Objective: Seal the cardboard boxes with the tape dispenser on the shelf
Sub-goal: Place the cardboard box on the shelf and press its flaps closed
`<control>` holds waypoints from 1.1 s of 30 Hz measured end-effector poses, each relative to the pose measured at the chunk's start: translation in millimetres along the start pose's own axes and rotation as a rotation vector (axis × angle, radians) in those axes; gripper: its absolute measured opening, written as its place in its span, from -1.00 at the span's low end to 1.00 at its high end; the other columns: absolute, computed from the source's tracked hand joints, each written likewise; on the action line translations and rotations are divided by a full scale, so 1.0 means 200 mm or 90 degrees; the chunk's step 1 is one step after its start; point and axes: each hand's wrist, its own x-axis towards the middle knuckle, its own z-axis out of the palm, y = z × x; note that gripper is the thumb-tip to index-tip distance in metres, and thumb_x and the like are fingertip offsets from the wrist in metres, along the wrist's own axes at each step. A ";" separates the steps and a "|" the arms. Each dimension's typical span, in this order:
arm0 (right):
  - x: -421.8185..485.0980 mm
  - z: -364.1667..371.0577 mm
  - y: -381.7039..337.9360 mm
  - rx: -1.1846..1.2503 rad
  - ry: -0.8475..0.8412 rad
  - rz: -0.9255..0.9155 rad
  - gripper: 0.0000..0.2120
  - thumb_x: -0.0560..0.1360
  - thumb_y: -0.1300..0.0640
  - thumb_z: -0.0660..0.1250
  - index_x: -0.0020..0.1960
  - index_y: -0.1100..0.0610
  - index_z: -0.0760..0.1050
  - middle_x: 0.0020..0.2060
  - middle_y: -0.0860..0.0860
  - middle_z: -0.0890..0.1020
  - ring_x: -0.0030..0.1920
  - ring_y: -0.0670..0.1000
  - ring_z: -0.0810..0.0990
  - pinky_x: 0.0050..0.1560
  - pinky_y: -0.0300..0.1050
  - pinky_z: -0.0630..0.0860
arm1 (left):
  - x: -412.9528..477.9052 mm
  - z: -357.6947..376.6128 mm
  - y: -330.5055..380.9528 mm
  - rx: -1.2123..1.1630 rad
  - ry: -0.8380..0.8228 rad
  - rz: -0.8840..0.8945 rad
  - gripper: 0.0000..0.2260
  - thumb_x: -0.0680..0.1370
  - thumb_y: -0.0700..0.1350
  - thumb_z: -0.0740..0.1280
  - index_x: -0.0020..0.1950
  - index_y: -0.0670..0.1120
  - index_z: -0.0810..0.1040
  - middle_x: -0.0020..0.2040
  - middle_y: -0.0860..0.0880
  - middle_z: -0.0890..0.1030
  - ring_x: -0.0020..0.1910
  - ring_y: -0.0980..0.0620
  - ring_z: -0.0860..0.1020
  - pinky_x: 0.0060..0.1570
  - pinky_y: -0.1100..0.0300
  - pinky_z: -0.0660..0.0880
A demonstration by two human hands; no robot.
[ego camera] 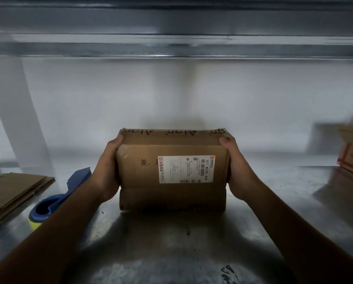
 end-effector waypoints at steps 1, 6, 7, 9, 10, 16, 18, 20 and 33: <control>0.01 0.01 0.00 -0.005 0.003 0.001 -0.69 0.51 -0.34 0.20 0.22 -0.36 0.48 0.09 -0.05 0.72 0.09 0.07 0.72 0.13 0.18 0.59 | 0.01 0.01 0.00 0.003 0.018 -0.004 -0.45 0.51 0.41 0.24 0.32 0.10 0.63 0.26 -0.07 0.67 0.25 -0.09 0.64 0.14 -0.06 0.56; 0.01 0.03 -0.01 -0.014 0.009 0.011 -0.68 0.61 -0.27 0.12 0.31 -0.27 0.45 0.09 -0.03 0.72 0.08 0.09 0.72 0.10 0.15 0.61 | 0.02 0.00 -0.01 0.020 0.039 -0.010 -0.51 0.53 0.39 0.21 0.30 0.17 0.63 0.27 -0.04 0.66 0.25 -0.06 0.63 0.15 -0.06 0.53; 0.01 0.03 0.00 -0.014 0.013 0.015 -0.69 0.63 -0.27 0.11 0.31 -0.27 0.45 0.08 -0.02 0.73 0.07 0.08 0.73 0.10 0.15 0.61 | 0.01 -0.01 -0.01 0.021 0.037 -0.007 -0.49 0.53 0.39 0.22 0.32 0.16 0.62 0.28 -0.05 0.66 0.26 -0.07 0.63 0.17 -0.07 0.52; 0.00 0.02 0.00 -0.015 0.022 0.034 -0.66 0.62 -0.29 0.12 0.32 -0.26 0.46 0.06 0.00 0.73 0.04 0.08 0.74 0.08 0.14 0.63 | 0.01 -0.01 -0.01 0.026 0.031 -0.007 -0.44 0.50 0.42 0.24 0.34 0.13 0.61 0.29 -0.05 0.65 0.27 -0.07 0.62 0.17 -0.06 0.52; 0.00 0.02 0.00 -0.013 0.026 0.045 -0.61 0.61 -0.31 0.12 0.34 -0.22 0.47 0.06 0.01 0.74 0.03 0.08 0.74 0.02 0.09 0.63 | 0.00 -0.01 -0.01 0.031 0.029 -0.008 -0.42 0.48 0.44 0.26 0.35 0.13 0.60 0.29 -0.04 0.65 0.27 -0.07 0.62 0.16 -0.05 0.53; -0.03 0.01 0.05 0.015 0.025 0.112 -0.43 0.51 -0.45 0.17 0.16 -0.06 0.66 0.00 0.07 0.75 0.00 0.13 0.75 0.06 0.06 0.61 | -0.03 -0.02 -0.03 0.049 0.032 -0.049 -0.37 0.36 0.50 0.29 0.20 0.11 0.70 0.18 -0.11 0.70 0.14 -0.10 0.69 -0.10 0.06 0.65; -0.04 0.02 0.09 0.020 0.039 0.121 -0.42 0.47 -0.47 0.20 0.24 -0.08 0.60 -0.01 0.07 0.75 -0.03 0.13 0.75 -0.05 0.05 0.67 | -0.05 -0.02 -0.05 0.042 0.052 -0.050 -0.40 0.35 0.49 0.29 0.16 0.12 0.72 0.14 -0.11 0.72 0.10 -0.09 0.70 -0.14 0.06 0.65; -0.05 0.04 0.12 0.014 0.055 0.093 -0.41 0.44 -0.42 0.22 0.31 -0.09 0.51 -0.03 0.05 0.75 -0.07 0.10 0.76 -0.24 -0.05 0.66 | -0.05 -0.02 -0.06 0.033 0.086 -0.022 -0.49 0.37 0.42 0.30 0.10 0.14 0.73 0.12 -0.08 0.73 0.03 -0.03 0.72 -0.16 0.09 0.65; -0.11 0.07 0.14 -0.035 0.036 -0.087 -0.59 0.58 0.11 0.16 0.20 -0.39 0.47 0.02 -0.25 0.67 0.00 -0.04 0.72 -0.18 -0.19 0.63 | -0.05 0.01 0.04 0.839 0.020 0.597 -0.61 0.60 -0.16 0.17 0.40 -0.03 0.56 0.45 -0.04 0.49 0.49 -0.10 0.37 0.52 -0.13 0.24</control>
